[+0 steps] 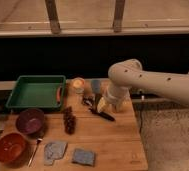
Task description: Place grapes in red bowl
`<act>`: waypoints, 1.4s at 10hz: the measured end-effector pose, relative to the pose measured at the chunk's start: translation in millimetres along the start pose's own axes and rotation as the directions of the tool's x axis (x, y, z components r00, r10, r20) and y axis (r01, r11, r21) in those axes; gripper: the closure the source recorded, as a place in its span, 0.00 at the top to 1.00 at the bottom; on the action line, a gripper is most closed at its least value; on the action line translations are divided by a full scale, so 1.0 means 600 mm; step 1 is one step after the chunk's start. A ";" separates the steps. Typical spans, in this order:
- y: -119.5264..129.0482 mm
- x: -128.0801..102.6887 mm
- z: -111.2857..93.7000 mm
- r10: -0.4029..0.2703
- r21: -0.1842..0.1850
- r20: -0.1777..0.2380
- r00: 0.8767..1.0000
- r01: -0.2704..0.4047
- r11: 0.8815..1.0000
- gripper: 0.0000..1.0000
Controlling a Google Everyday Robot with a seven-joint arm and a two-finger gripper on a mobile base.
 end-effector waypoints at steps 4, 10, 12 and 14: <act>0.000 0.000 0.000 0.000 0.000 0.000 1.000 0.000 1.000 0.62; 0.001 0.000 -0.001 -0.005 0.007 0.002 1.000 0.005 1.000 0.62; 0.028 -0.002 0.001 -0.074 0.019 -0.005 0.997 0.074 0.997 0.62; 0.087 -0.018 0.015 -0.174 0.034 -0.018 0.985 0.175 0.984 0.62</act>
